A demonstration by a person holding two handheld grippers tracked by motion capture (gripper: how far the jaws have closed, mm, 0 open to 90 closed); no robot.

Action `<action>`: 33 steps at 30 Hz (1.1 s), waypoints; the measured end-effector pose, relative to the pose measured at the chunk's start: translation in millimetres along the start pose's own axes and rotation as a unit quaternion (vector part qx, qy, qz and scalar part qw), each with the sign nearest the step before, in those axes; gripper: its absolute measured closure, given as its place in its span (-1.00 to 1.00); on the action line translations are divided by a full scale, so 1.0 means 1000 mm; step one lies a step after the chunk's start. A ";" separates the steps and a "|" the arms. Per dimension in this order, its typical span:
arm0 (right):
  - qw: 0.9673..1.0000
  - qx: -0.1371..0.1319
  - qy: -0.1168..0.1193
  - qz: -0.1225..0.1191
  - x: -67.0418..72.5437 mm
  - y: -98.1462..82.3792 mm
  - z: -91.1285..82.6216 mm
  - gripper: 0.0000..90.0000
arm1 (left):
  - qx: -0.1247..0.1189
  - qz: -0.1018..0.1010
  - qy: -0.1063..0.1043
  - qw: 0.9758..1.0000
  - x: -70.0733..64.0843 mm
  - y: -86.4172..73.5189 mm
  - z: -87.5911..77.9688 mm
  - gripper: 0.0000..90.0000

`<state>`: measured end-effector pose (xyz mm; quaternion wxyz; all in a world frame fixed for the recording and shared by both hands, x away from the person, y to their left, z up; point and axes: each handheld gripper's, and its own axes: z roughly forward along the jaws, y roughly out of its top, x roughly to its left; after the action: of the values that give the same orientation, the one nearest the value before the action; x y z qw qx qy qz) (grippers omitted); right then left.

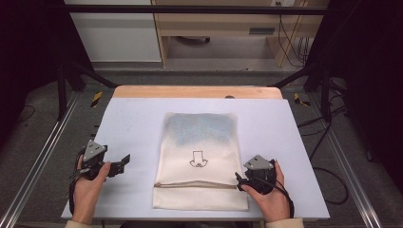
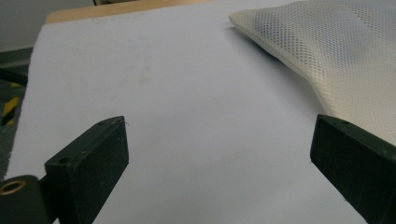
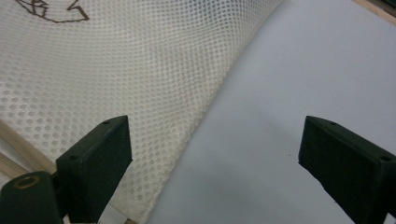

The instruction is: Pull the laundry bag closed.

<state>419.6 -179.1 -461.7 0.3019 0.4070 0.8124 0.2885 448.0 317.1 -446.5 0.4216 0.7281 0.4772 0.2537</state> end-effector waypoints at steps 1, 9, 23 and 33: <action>1.000 0.000 0.000 -0.005 0.001 0.000 0.000 -0.75 | 0.015 -0.013 -0.025 0.999 0.000 -0.001 0.000 -0.88; 0.999 -0.016 -0.002 -0.027 0.012 0.007 -0.005 -0.67 | 0.025 0.002 -0.053 0.998 -0.011 -0.010 -0.012 -0.85; 0.993 0.024 0.075 -0.093 0.024 0.084 0.000 -0.50 | 0.015 0.030 -0.009 0.999 -0.015 -0.012 -0.015 -0.84; 0.980 0.020 0.125 -0.153 0.051 0.137 0.000 -0.57 | 0.015 0.029 0.032 0.999 -0.007 -0.014 -0.024 -0.84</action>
<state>461.7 -67.5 -377.2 0.2307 0.2445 0.9020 0.2710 419.7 321.8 -446.0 0.3873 0.7397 0.4727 0.2818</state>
